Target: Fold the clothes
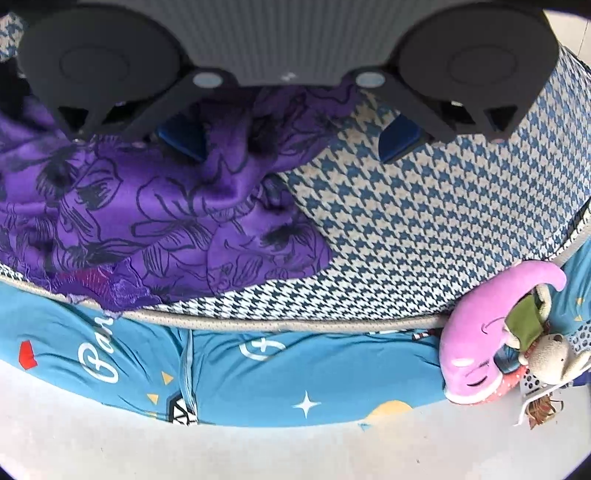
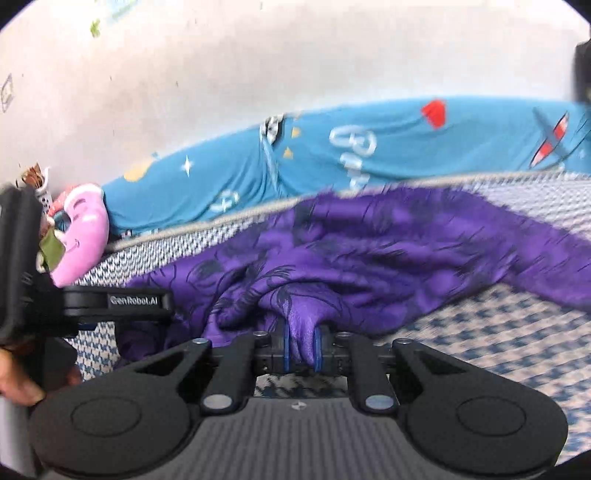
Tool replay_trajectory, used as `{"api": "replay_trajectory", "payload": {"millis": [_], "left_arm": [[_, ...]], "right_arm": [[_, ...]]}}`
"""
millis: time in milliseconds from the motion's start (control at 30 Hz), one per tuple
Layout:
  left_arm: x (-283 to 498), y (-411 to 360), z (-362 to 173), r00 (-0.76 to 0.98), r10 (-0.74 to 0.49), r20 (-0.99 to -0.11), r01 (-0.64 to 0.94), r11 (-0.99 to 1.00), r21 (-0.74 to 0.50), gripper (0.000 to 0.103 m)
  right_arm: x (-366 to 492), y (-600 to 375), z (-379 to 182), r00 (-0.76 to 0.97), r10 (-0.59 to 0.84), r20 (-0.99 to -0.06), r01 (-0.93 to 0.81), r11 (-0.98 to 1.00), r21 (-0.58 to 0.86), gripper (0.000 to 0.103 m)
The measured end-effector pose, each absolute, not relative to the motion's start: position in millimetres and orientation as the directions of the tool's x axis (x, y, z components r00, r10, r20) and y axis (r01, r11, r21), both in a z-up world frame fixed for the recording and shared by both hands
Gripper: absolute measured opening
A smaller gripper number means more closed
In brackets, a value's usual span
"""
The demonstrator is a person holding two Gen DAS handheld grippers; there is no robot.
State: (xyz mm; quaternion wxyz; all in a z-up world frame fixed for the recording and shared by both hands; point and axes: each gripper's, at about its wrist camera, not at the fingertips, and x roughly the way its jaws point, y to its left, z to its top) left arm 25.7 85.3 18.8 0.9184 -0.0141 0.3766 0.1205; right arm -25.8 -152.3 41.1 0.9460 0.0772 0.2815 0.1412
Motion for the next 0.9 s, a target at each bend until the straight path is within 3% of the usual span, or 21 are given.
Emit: {"api": "replay_trajectory", "payload": {"millis": [300,567,900], "left_arm": [[0.3,96.1,29.8,0.739,0.131,-0.661,-0.169,0.986,0.007,0.103],[-18.6,98.7,33.3,0.759,0.084,-0.646,-0.108,0.994,0.002,0.103],[-24.9,103.5,34.0,0.763,0.087,-0.640,-0.102,0.995,0.014,0.103]], "right_arm": [[-74.2,-209.7,61.3,0.868,0.152,-0.472,-0.077,0.981,0.176,0.014],[-80.1,-233.8,56.5,0.842,0.077,-0.534,0.042,0.978,0.206,0.015],[-84.1,-254.0,50.9,0.804,-0.023,-0.594,0.167,0.968,0.188,0.025]]}}
